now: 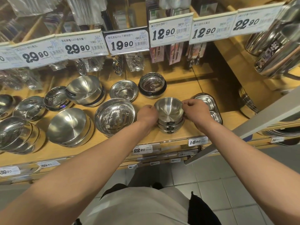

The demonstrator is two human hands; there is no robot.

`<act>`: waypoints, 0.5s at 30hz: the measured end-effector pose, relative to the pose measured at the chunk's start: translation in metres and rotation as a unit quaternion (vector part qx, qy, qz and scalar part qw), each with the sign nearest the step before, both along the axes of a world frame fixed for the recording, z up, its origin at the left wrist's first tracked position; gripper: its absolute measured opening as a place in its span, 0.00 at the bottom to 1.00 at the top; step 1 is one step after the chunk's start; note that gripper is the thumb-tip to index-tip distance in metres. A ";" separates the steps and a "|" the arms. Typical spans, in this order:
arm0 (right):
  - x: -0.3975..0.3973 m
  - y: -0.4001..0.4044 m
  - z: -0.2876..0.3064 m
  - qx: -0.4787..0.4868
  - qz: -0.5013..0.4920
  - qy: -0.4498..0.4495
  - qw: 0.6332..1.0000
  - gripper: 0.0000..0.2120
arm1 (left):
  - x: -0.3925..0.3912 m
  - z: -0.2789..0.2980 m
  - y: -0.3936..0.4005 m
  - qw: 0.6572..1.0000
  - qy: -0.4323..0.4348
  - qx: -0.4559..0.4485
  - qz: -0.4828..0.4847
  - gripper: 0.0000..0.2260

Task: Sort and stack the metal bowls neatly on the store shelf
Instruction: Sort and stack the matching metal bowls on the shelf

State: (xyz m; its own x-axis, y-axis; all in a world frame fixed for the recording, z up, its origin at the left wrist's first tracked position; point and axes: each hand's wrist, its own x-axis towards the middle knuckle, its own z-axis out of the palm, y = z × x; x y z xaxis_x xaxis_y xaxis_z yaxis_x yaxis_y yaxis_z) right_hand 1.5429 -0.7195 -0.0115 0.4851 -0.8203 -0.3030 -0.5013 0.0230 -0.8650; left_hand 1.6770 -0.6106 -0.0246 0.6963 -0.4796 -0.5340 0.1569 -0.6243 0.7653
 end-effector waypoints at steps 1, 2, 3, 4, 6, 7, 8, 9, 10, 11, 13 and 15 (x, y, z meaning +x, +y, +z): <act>0.001 0.000 0.000 -0.002 0.000 0.000 1.000 0.12 | 0.000 0.000 0.000 1.000 0.002 0.000 0.002 0.13; 0.001 0.000 0.001 -0.003 0.000 0.000 1.000 0.12 | 0.000 0.001 0.001 1.000 0.005 -0.001 0.004 0.13; 0.001 0.000 0.001 -0.004 0.000 0.000 1.000 0.12 | 0.000 0.001 0.001 1.000 0.007 -0.002 0.005 0.13; 0.001 0.001 0.002 -0.004 0.000 -0.001 1.000 0.12 | 0.000 0.002 0.001 1.000 0.009 -0.002 0.007 0.13; 0.000 0.002 0.002 -0.006 0.000 0.000 1.000 0.12 | 0.001 0.003 0.002 1.000 0.007 0.001 0.005 0.13; 0.000 0.002 0.003 -0.006 -0.001 0.000 1.000 0.11 | 0.001 0.004 0.002 1.000 0.004 0.000 0.004 0.13; 0.000 0.002 0.003 -0.006 -0.003 -0.001 1.000 0.11 | 0.001 0.005 0.002 1.000 0.002 -0.002 0.004 0.13; 0.001 0.003 0.002 -0.006 -0.006 -0.003 1.000 0.11 | 0.001 0.005 0.003 1.000 -0.001 -0.004 0.005 0.12; 0.001 0.002 0.001 -0.007 -0.009 -0.004 1.000 0.11 | 0.001 0.006 0.003 1.000 -0.002 -0.003 0.005 0.12; 0.001 0.003 0.001 -0.007 -0.012 -0.002 1.000 0.11 | 0.001 0.007 0.004 1.000 -0.002 -0.003 0.006 0.12; 0.001 0.003 -0.001 -0.009 -0.015 0.002 1.000 0.12 | 0.001 0.007 0.005 1.000 0.004 -0.006 0.005 0.12; 0.000 0.004 -0.001 -0.009 -0.017 0.004 1.000 0.13 | 0.000 0.009 0.005 1.000 0.014 -0.007 0.004 0.12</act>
State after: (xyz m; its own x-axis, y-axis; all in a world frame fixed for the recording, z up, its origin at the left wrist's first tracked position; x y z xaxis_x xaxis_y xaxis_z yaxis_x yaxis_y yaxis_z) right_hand 1.5432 -0.7157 -0.0125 0.4549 -0.8412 -0.2922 -0.5076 0.0247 -0.8613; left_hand 1.6775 -0.6053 -0.0152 0.6852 -0.4817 -0.5463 0.1827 -0.6124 0.7691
